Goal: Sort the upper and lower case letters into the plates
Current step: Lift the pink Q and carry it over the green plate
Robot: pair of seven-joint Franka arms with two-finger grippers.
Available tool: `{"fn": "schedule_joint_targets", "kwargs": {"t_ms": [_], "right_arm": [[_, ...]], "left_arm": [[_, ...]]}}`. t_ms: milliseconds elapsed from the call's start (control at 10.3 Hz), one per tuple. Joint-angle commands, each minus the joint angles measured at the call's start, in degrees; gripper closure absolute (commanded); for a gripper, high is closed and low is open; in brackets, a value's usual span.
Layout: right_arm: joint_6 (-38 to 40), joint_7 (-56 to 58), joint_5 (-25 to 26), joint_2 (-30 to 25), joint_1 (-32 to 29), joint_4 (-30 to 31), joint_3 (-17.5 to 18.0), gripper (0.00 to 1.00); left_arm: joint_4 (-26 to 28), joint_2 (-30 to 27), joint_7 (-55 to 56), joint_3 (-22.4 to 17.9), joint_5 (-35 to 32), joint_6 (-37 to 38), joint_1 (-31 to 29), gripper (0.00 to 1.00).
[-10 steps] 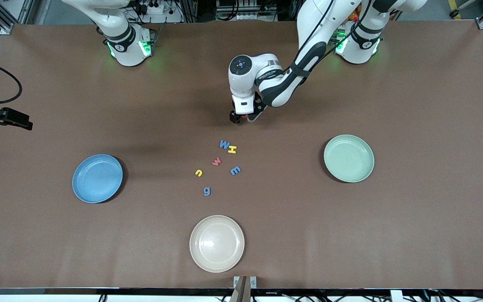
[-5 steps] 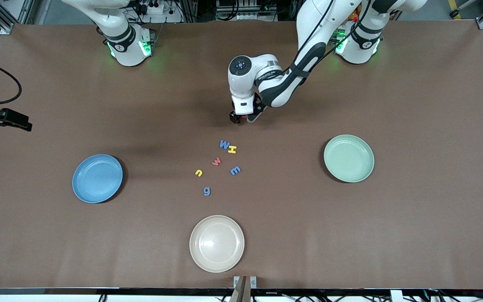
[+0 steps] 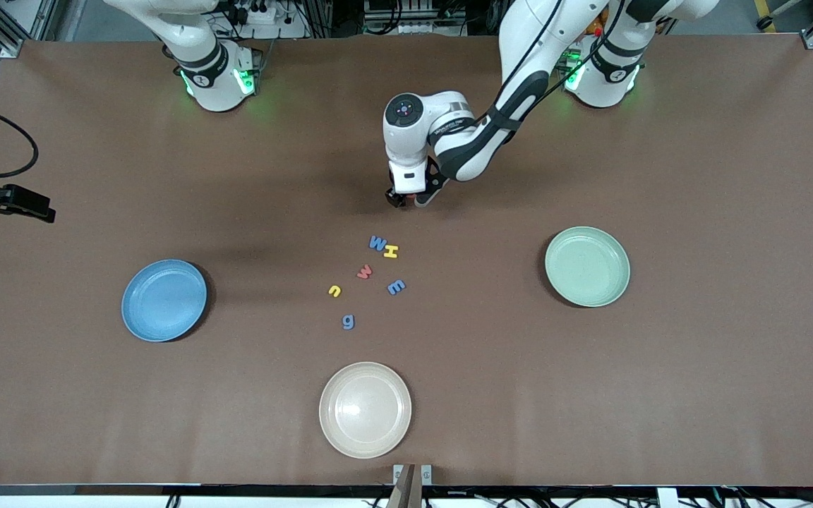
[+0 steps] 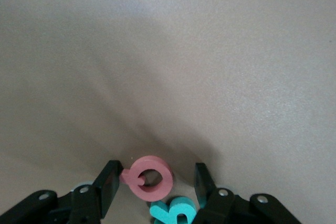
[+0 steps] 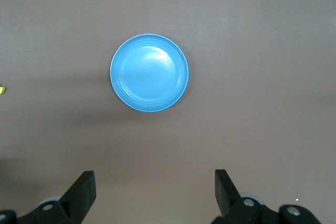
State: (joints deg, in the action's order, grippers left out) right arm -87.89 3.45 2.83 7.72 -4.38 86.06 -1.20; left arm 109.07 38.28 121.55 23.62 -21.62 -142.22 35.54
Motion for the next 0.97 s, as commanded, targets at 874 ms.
{"fn": "schedule_joint_targets", "kwargs": {"t_ms": [874], "right_arm": [[-0.1,0.2,0.8,0.0,0.2,0.1,0.1,0.00]], "left_arm": [[-1.3,-0.6,-0.5,-0.3,-2.0,1.3,-2.9,0.69]]}}
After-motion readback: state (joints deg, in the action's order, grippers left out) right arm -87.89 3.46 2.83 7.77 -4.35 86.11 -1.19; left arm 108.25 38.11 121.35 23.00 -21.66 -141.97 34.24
